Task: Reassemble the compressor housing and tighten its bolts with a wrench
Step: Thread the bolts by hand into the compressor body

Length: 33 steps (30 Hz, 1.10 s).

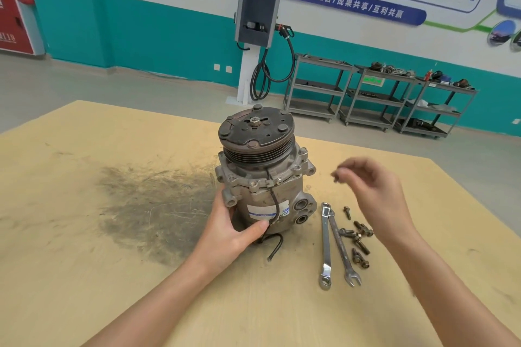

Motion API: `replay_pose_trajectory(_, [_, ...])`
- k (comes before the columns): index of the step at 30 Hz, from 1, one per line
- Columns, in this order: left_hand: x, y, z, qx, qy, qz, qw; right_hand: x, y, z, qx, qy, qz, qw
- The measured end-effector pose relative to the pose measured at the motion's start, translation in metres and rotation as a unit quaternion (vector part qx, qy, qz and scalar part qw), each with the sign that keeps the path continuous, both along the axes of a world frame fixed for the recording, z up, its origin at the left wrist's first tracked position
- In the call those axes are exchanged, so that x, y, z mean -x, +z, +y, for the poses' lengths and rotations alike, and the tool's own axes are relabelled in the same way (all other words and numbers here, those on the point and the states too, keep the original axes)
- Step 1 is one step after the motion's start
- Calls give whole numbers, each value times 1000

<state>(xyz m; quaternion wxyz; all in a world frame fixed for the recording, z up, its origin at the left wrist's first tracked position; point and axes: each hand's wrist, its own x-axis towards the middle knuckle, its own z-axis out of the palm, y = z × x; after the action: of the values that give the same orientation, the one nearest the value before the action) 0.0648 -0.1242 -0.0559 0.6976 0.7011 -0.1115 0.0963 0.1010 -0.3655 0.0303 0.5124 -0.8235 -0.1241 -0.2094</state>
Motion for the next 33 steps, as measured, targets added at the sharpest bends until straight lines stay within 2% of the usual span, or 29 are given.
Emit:
replay_pose_trajectory(1, [0, 0, 0, -2, 0, 0, 1000, 6, 12, 10, -65, 43, -16, 997])
replay_pose_trajectory(3, [0, 0, 1, -6, 2, -2, 1000, 16, 31, 29, -136, 112, -38, 984])
replay_pose_trajectory(5, [1, 1, 1, -7, 3, -2, 1000, 20, 37, 45, -145, 138, -35, 979])
replay_pose_trajectory(12, [2, 2, 1, -3, -1, 6, 1000, 19, 33, 66, -154, 123, 8, 980])
replay_pose_trajectory(25, [2, 4, 1, -9, 8, 8, 1000, 21, 29, 69, -96, 117, -15, 988])
replay_pose_trajectory(33, [2, 4, 1, -7, 8, 14, 1000, 17, 26, 69, -17, 45, -49, 998])
